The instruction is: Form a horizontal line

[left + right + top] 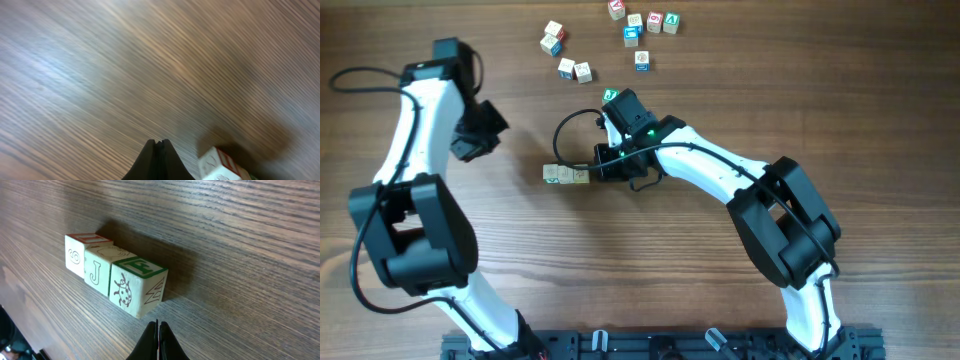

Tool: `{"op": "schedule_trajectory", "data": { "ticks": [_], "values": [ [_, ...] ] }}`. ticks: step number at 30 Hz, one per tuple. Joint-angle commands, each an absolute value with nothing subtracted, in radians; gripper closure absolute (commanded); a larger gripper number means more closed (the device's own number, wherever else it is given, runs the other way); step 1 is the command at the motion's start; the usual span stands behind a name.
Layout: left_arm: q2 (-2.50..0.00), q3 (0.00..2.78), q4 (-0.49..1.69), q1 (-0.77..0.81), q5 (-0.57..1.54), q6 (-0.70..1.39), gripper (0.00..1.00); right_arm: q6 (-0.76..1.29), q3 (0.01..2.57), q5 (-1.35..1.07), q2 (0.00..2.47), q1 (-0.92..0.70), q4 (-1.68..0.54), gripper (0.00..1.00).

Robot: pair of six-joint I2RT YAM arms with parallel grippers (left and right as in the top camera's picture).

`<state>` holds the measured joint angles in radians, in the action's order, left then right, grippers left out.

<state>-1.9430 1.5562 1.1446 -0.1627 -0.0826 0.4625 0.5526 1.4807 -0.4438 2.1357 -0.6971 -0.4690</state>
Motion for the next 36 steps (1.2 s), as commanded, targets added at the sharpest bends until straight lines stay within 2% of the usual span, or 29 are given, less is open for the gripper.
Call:
{"op": "schedule_trajectory", "data": {
  "ticks": [1, 9, 36],
  "values": [
    [-1.923, 1.569, 1.159, -0.224, -0.106, 0.484, 0.96, 0.561, 1.477, -0.413, 2.106, -0.697, -0.464, 0.95],
    [-1.924, 1.569, 1.168, -0.242, -0.106, 0.484, 0.96, 0.583, 1.477, -0.32, 2.121, -0.707, -0.464, 0.95],
    [-1.924, 1.569, 1.168, -0.242, -0.106, 0.484, 0.96, 0.632, 1.477, -0.325, 2.211, -0.722, -0.404, 0.96]
  ]
}}
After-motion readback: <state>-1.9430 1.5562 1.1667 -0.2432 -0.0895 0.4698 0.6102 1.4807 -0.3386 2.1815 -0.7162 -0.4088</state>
